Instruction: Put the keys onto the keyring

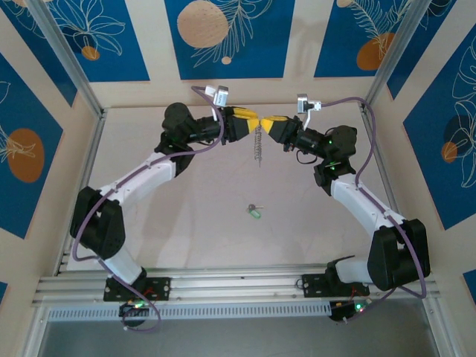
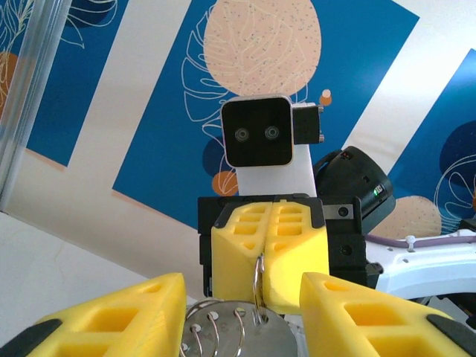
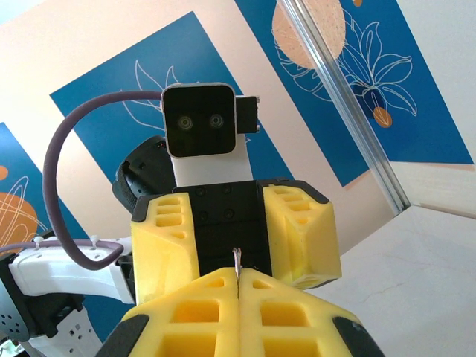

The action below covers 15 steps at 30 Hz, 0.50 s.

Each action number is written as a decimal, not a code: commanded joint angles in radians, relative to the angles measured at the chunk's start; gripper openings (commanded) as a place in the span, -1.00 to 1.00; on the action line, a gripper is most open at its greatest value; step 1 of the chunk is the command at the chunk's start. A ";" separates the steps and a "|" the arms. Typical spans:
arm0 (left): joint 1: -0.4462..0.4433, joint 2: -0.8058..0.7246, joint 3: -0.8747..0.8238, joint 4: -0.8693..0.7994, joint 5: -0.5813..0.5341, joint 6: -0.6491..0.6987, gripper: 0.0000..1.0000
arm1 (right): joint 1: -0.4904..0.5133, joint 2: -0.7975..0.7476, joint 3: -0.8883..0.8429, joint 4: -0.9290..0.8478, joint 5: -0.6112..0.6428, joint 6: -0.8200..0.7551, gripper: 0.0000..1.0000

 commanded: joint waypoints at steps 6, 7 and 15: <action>-0.015 0.027 0.037 0.073 0.034 -0.026 -0.47 | -0.003 -0.023 -0.008 0.012 0.014 -0.011 -1.00; -0.016 0.029 0.036 0.078 0.033 -0.029 -0.50 | -0.004 -0.023 -0.007 0.011 0.015 -0.010 -1.00; -0.016 0.034 0.028 0.111 0.038 -0.045 -0.71 | -0.004 -0.026 -0.014 0.010 0.021 -0.012 -1.00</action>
